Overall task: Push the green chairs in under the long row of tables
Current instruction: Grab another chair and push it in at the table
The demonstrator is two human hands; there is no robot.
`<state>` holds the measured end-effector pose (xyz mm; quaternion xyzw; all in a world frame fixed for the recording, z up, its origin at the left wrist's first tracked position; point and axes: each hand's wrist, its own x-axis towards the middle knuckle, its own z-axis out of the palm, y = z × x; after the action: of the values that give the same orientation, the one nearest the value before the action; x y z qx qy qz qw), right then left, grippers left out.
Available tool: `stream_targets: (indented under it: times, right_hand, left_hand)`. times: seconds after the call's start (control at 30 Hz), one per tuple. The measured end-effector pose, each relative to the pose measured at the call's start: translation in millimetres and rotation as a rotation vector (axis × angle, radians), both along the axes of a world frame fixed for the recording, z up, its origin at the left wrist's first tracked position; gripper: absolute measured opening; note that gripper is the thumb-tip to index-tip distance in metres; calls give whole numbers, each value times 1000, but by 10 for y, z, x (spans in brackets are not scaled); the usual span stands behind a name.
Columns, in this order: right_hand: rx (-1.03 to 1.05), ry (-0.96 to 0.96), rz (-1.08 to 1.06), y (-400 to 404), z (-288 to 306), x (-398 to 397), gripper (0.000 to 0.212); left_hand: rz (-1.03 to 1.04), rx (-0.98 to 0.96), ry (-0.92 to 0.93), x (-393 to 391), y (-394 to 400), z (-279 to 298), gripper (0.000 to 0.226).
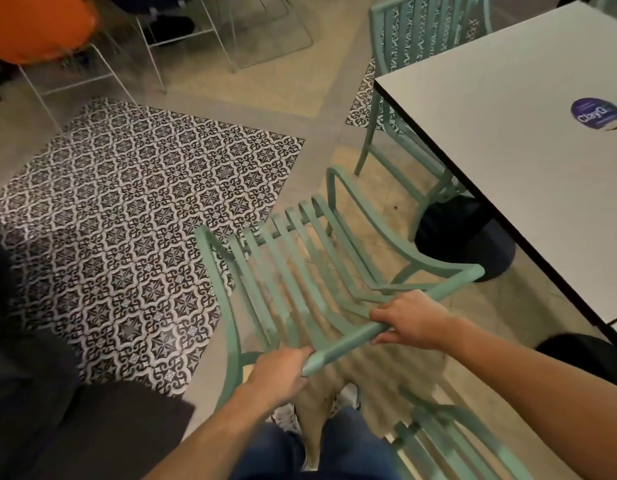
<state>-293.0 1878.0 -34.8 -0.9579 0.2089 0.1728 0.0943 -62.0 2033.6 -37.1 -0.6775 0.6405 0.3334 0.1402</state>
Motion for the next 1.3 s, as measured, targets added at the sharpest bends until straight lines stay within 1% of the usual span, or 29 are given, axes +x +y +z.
stream_targets:
  times: [0.2, 0.3, 0.4, 0.47, 0.57, 0.7, 0.8, 0.87, 1.0, 1.13, 1.3]
  right_hand:
    - [36, 12, -104, 409, -55, 254, 50]
    - [56, -2, -179, 622, -39, 426, 51]
    - [64, 60, -251, 816, -15, 655, 51]
    - [91, 89, -317, 944, 15, 803, 51]
    - [88, 74, -414, 1208, 18, 1035, 56]
    - [64, 26, -533, 1520, -23, 1400, 55]
    - [51, 29, -599, 1610, -11, 1688, 58]
    - [83, 40, -644, 1698, 1, 1868, 58]
    - [83, -14, -762, 1648, 18, 2113, 61]
    - [75, 1, -820, 1537, 53, 2370, 51]
    - [58, 22, -906, 1458, 77, 2630, 52]
  left_hand:
    - [-108, -2, -33, 440, 152, 8, 41]
    - [-167, -37, -58, 686, 181, 31, 37]
    - [-218, -49, -89, 927, 196, 57, 39]
    - [-241, -52, -101, 1100, 203, 57, 33]
    - [-325, -40, -136, 1403, 194, 46, 29]
    - [-465, -53, -169, 1811, 127, 42, 29]
    - [-577, -44, -194, 2103, 6, 67, 31]
    - [-623, -37, -209, 2265, -53, 36, 30]
    - [-698, -53, -214, 2491, -348, -7, 32]
    - [-729, -34, -219, 2685, -661, -17, 40]
    - [-837, -84, -218, 2861, -965, -31, 40]
